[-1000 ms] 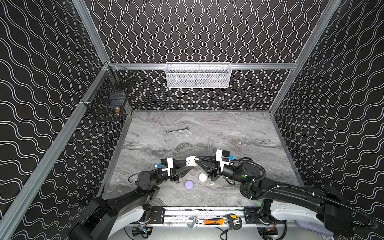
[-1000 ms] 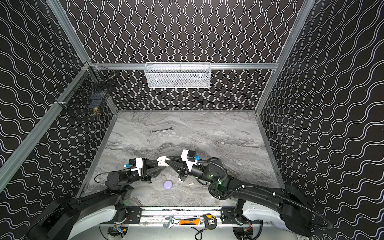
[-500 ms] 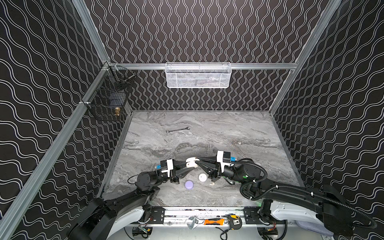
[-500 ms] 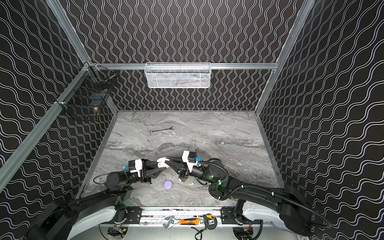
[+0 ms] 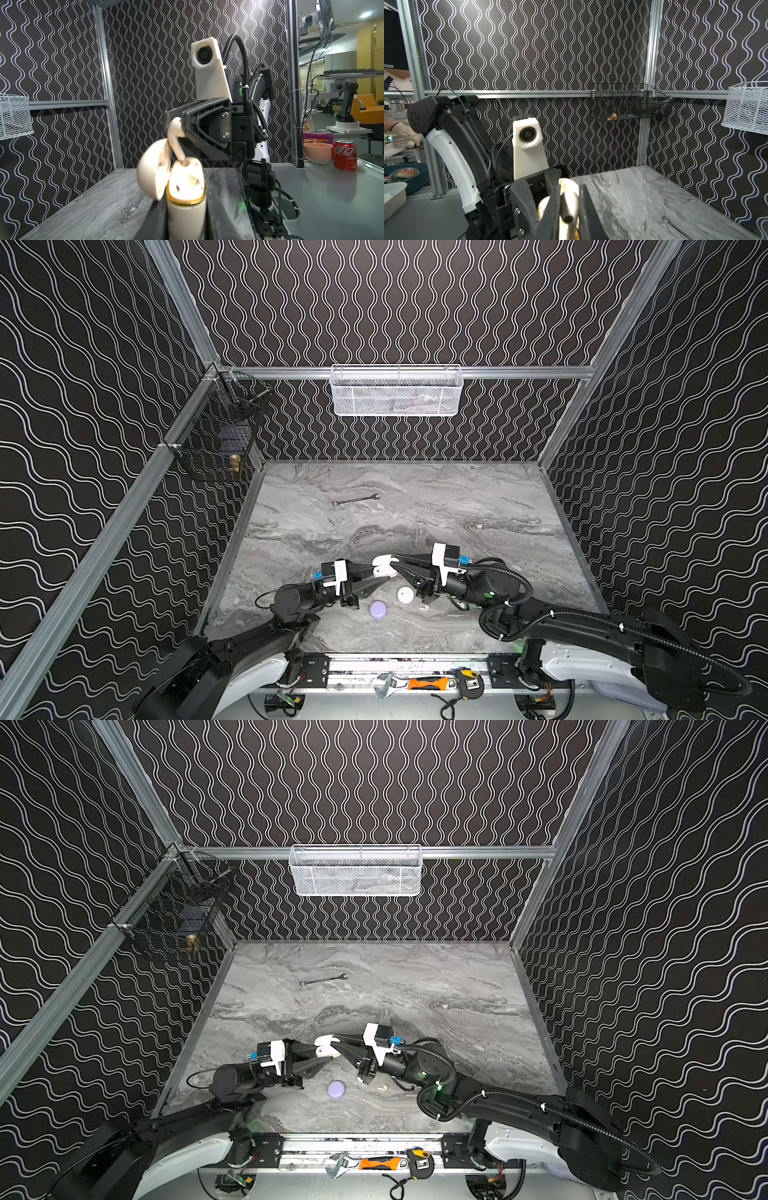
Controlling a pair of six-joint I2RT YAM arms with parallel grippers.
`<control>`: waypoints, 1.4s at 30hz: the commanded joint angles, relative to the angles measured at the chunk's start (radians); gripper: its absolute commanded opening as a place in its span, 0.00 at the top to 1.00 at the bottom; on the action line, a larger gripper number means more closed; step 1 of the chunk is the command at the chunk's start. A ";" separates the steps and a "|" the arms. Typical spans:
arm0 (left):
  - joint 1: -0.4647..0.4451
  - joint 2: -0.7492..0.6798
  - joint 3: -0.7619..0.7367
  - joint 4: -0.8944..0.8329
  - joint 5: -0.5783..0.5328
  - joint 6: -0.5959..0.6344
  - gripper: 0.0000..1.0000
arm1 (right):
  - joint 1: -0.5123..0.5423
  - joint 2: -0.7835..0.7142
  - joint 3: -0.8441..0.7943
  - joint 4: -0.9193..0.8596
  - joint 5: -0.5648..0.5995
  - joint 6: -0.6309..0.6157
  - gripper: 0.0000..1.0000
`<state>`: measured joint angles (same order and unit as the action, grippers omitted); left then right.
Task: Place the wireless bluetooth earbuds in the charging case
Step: 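Lower the held earbud into the case held by the left gripper, then push the cream earbud stem down into the case slot with the right gripper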
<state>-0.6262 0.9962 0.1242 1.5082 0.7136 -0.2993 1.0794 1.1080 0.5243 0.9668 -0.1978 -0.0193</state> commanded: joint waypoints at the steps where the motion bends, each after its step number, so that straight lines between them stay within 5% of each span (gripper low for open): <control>1: 0.000 -0.001 0.006 0.038 0.001 -0.002 1.00 | 0.001 -0.006 -0.003 0.020 0.014 -0.022 0.99; 10: 0.000 0.015 0.005 0.015 -0.051 -0.004 1.00 | 0.032 0.010 0.033 0.039 -0.016 0.002 0.99; 23: 0.001 -0.029 0.005 -0.075 -0.095 0.016 1.00 | 0.096 0.136 0.065 0.142 0.146 -0.026 1.00; 42: 0.001 -0.037 0.002 -0.073 -0.106 0.011 1.00 | 0.099 0.200 0.069 0.186 0.218 -0.036 1.00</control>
<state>-0.6254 0.9688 0.1242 1.4021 0.6094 -0.2882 1.1763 1.3006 0.6006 1.1160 -0.0086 -0.0406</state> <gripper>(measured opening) 0.226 0.151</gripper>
